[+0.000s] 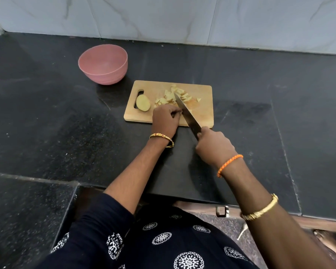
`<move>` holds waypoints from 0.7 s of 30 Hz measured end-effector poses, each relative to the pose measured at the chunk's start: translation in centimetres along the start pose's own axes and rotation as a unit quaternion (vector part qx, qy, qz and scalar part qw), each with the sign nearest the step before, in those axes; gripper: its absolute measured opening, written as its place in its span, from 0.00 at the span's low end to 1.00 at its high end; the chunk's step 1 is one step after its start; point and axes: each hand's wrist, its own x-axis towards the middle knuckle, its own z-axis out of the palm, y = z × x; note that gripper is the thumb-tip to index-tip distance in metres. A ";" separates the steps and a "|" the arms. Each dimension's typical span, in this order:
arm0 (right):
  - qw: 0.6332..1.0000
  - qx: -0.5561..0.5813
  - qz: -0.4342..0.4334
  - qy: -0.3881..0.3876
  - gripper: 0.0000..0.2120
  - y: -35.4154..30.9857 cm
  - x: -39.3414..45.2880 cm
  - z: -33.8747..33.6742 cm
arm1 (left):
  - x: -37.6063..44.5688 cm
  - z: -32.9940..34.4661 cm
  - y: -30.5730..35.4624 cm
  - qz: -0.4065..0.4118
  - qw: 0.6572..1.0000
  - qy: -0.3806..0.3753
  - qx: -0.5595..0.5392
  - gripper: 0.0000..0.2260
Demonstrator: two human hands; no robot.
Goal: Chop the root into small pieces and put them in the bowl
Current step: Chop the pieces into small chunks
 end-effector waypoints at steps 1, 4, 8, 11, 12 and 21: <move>1.000 0.011 0.002 0.006 0.11 0.5 -0.4 -0.3 | 0.0 0.0 0.0 0.000 1.000 -0.001 -0.005 0.07; 0.996 0.063 0.010 0.060 0.12 1.3 -0.4 -1.3 | 0.0 0.1 0.1 0.011 1.000 -0.003 -0.022 0.08; 0.995 0.074 0.021 0.060 0.13 1.4 1.1 -1.8 | 0.1 0.2 0.2 0.046 0.998 -0.034 0.012 0.13; 0.996 0.072 0.015 0.050 0.14 1.0 1.7 -1.2 | 0.4 0.2 -0.2 0.041 0.998 -0.046 0.017 0.12; 0.996 0.073 0.014 0.049 0.14 0.8 1.7 -1.0 | 0.5 0.2 -0.3 0.038 0.998 -0.047 0.019 0.11; 0.994 0.094 0.019 0.046 0.14 0.1 1.9 0.0 | 0.9 0.3 -0.5 0.021 0.998 -0.051 0.000 0.08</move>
